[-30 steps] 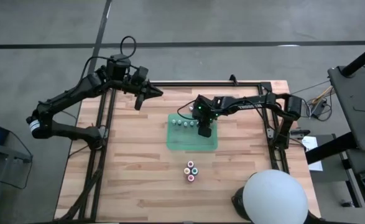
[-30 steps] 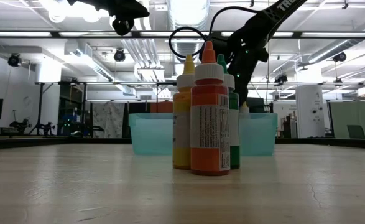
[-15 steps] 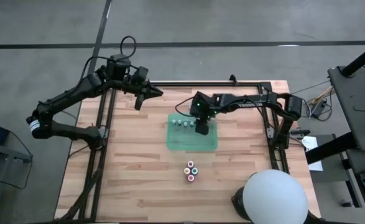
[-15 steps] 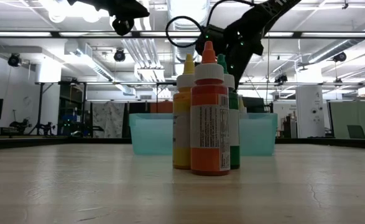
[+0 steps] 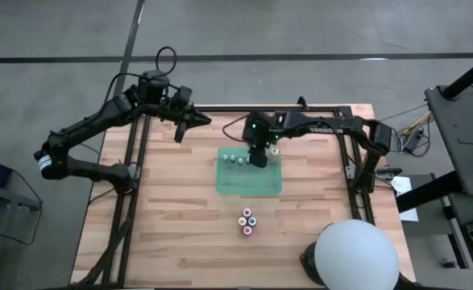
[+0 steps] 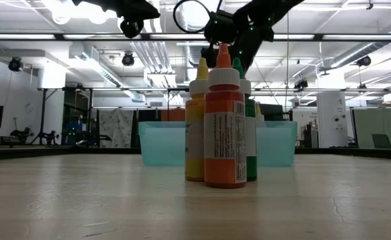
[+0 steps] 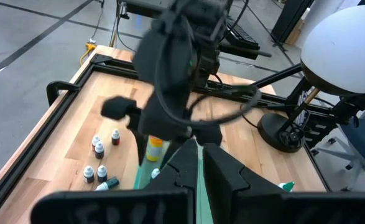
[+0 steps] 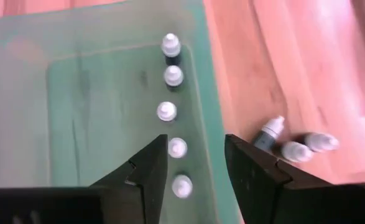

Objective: Pick & Place food coloring
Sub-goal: Put the small black food coloring bottle into the green container

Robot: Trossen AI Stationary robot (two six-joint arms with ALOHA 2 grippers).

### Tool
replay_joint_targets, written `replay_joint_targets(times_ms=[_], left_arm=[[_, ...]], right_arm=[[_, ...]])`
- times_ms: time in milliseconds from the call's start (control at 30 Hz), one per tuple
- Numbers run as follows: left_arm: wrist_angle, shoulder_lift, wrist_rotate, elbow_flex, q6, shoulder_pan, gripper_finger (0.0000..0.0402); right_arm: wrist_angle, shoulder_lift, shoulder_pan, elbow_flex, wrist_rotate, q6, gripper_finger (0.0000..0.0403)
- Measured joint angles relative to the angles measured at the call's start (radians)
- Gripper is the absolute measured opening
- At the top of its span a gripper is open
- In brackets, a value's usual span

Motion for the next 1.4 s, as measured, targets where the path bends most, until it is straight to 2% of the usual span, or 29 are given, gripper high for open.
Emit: replay_joint_targets(times_ms=[200, 433, 867, 1133, 1200, 1400], left_arm=[[0.0, 0.0, 0.0, 0.0, 0.0, 0.0, 0.0], [0.0, 0.0, 0.0, 0.0, 0.0, 0.0, 0.0], [0.0, 0.0, 0.0, 0.0, 0.001, 0.0, 0.0], [0.0, 0.0, -0.001, 0.0, 0.003, 0.0, 0.0], [0.0, 0.0, -0.029, 0.0, 0.003, 0.0, 0.0], [0.0, -0.011, -0.215, 0.0, -0.043, 0.0, 0.0]], right_arm=[[-0.172, -0.002, -0.05, 0.123, 0.0, -0.005, 0.0161], [-0.275, -0.005, -0.102, 0.203, 0.0, -0.049, 0.0162], [-0.383, -0.021, -0.146, 0.209, -0.004, -0.029, 0.0163], [-0.377, -0.089, -0.148, 0.208, -0.003, 0.012, 0.0136], [-0.376, -0.109, -0.148, 0.207, -0.002, 0.012, 0.0125], [-0.375, -0.155, -0.15, 0.195, 0.01, 0.017, 0.0088]])
